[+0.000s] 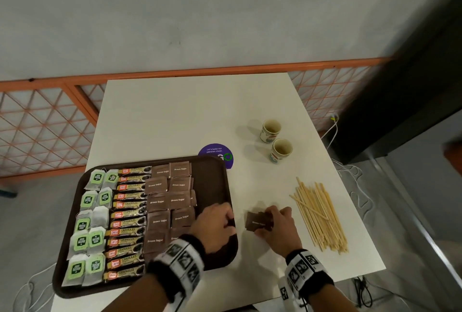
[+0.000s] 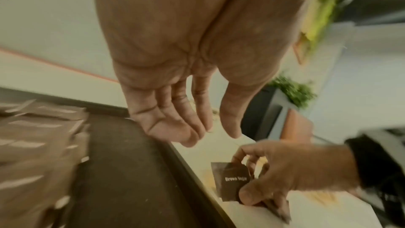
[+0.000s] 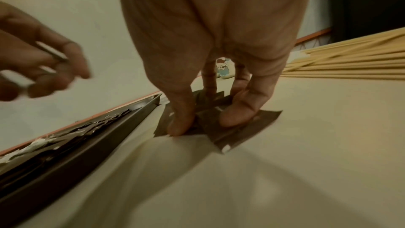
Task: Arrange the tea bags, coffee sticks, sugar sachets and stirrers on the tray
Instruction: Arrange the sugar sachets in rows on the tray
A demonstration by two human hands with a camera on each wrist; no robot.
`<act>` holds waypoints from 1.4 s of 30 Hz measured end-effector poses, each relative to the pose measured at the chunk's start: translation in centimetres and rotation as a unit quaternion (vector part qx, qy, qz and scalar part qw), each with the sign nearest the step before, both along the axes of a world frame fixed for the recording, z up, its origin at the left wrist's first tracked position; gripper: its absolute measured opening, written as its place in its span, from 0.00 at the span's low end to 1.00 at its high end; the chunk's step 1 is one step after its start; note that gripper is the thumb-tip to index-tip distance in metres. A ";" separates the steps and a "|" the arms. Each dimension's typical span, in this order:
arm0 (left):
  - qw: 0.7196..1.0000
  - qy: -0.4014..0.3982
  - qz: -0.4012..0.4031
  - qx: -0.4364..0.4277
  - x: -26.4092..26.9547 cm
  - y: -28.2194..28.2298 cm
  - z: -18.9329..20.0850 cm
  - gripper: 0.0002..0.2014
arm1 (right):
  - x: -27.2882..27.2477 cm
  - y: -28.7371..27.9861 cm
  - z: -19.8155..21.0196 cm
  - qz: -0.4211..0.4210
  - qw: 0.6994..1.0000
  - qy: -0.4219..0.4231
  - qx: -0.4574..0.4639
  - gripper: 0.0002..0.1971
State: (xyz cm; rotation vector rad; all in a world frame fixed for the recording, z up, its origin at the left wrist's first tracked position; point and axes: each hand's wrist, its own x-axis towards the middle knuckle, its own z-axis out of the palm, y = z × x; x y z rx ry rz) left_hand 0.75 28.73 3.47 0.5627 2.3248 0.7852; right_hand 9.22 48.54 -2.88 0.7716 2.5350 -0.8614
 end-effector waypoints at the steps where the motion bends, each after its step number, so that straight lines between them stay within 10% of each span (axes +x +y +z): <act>1: 0.999 0.025 -0.037 -0.019 -0.3 1.7 -0.5 0.17 | 0.0 0.2 0.0 -0.002 1.000 0.000 -0.011 0.28; 7: 0.957 0.108 -0.222 -0.155 -1.0 9.5 -2.9 0.35 | 0.4 2.8 1.2 -0.003 0.998 -0.006 -0.063 0.34; 16: 0.930 0.108 -0.288 -0.203 -1.4 11.8 -5.0 0.18 | 2.2 2.3 1.1 0.014 0.999 -0.030 -0.033 0.15; 26: 0.992 -0.103 -0.073 -0.014 -5.0 8.9 -2.1 0.10 | 2.6 4.3 2.2 0.083 0.996 0.006 -0.012 0.03; 30: 0.930 -0.315 0.131 0.140 -5.5 6.2 0.2 0.05 | 1.5 3.1 1.5 0.179 0.983 0.021 0.045 0.12; 34: 0.888 -0.358 0.195 0.212 -5.1 2.1 1.6 0.12 | 1.0 2.3 1.0 0.209 0.976 -0.007 0.065 0.07; 39: 0.888 -0.376 0.158 0.210 -2.5 -3.3 2.5 0.28 | 1.1 1.6 1.0 0.177 0.984 -0.013 0.018 0.07; 42: 0.886 -0.431 0.088 0.145 0.5 -5.5 2.0 0.13 | 1.4 0.9 1.1 0.169 0.985 -0.002 -0.018 0.10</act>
